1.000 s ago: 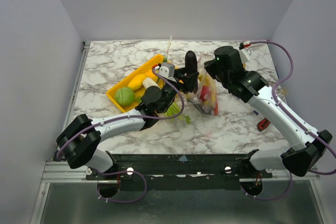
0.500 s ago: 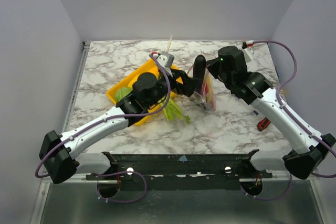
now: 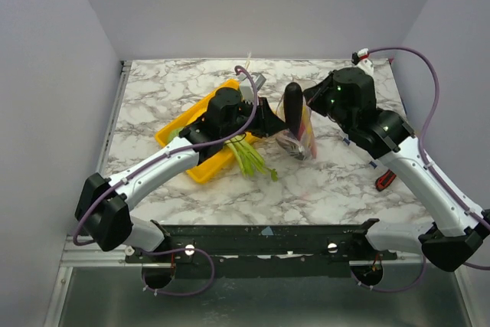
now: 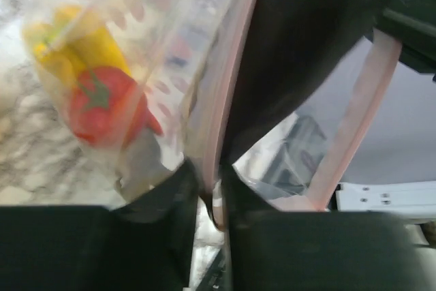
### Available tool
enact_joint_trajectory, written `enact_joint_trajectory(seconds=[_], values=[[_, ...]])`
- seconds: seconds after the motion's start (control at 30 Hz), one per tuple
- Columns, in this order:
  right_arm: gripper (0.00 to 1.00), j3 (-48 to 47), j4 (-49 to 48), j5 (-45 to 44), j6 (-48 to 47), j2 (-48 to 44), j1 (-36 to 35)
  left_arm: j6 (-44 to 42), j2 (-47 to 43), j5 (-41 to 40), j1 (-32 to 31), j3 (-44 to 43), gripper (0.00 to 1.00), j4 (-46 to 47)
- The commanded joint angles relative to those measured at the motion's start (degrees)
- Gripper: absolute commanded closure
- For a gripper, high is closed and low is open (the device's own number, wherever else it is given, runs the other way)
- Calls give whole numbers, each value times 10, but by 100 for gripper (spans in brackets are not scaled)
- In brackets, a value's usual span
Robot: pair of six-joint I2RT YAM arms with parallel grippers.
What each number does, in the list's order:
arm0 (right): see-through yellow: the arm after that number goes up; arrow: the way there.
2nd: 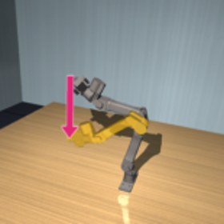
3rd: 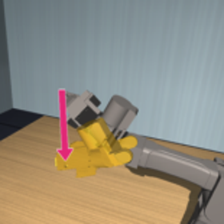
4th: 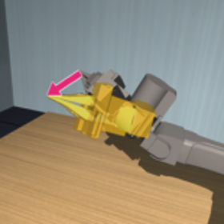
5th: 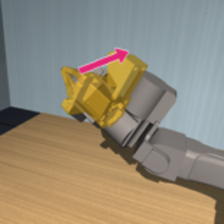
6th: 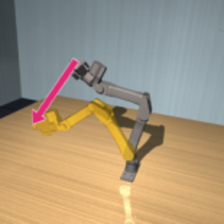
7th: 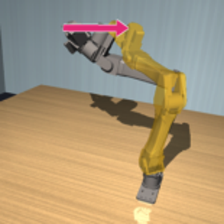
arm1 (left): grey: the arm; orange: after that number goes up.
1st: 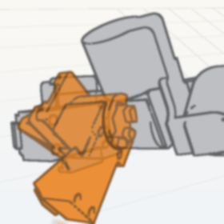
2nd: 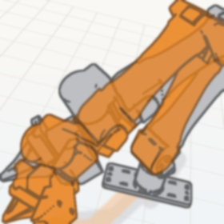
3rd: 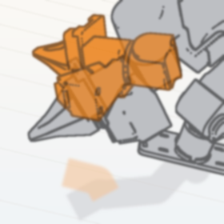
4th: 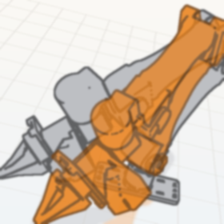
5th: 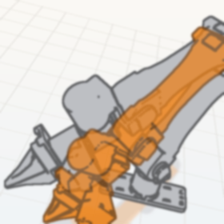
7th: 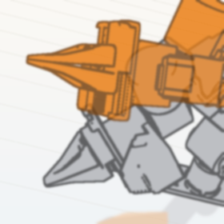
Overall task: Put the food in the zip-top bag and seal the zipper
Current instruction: Place the fake vegetable in the zipper food storage bag, then adjust the fake vegetable in the bin.
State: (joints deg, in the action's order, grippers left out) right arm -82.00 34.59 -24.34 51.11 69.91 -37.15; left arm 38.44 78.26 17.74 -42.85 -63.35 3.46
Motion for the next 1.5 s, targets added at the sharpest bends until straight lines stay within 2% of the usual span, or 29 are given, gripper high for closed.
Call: enact_joint_trajectory(seconds=[0.0,0.13,0.3,0.37,0.43,0.47,0.57,0.63,0.77,0.87,1.03,1.07,1.1,1.27,1.33,1.4,1.47], values=[[99,-29,-6,34,-156,-32,-3,24,13,82,7,-69,98,-29],[99,-51,39,5,-234,-43,-3,36,8,105,8,-118,100,-85],[100,-49,45,27,-247,-46,-3,93,21,157,8,-107,98,-39],[99,-16,14,-3,-258,-56,-4,89,27,139,10,-107,89,-62],[99,-27,34,-24,-262,-40,-4,92,25,155,13,-100,80,-54],[99,-39,54,-34,-255,-34,-4,86,21,152,14,-96,70,-63],[99,-46,66,-43,-254,-42,-3,29,-13,91,14,-69,55,-113],[99,-35,69,-55,-255,-56,-4,-1,-43,14,17,-40,45,-148],[99,-23,82,-62,-259,-64,-4,-34,-88,-124,35,16,35,-207],[99,-4,69,-53,-263,-67,-3,-8,-70,-199,64,25,21,-259],[99,6,50,-33,-264,-67,-4,111,12,-270,87,-12,17,-340],[99,7,47,-31,-263,-68,-4,131,31,-278,88,-16,7,-339],[99,8,46,-31,-263,-70,-4,157,54,-297,89,-27,3,-346],[99,12,43,-33,-261,-83,-3,235,170,-291,98,-100,2,-403],[99,14,42,-35,-259,-90,-3,256,193,-291,100,-101,6,-399],[100,15,42,-37,-259,-97,-4,253,208,-292,101,-101,15,-382],[99,16,41,-39,-258,-103,-3,230,215,-301,101,-102,30,-364]])
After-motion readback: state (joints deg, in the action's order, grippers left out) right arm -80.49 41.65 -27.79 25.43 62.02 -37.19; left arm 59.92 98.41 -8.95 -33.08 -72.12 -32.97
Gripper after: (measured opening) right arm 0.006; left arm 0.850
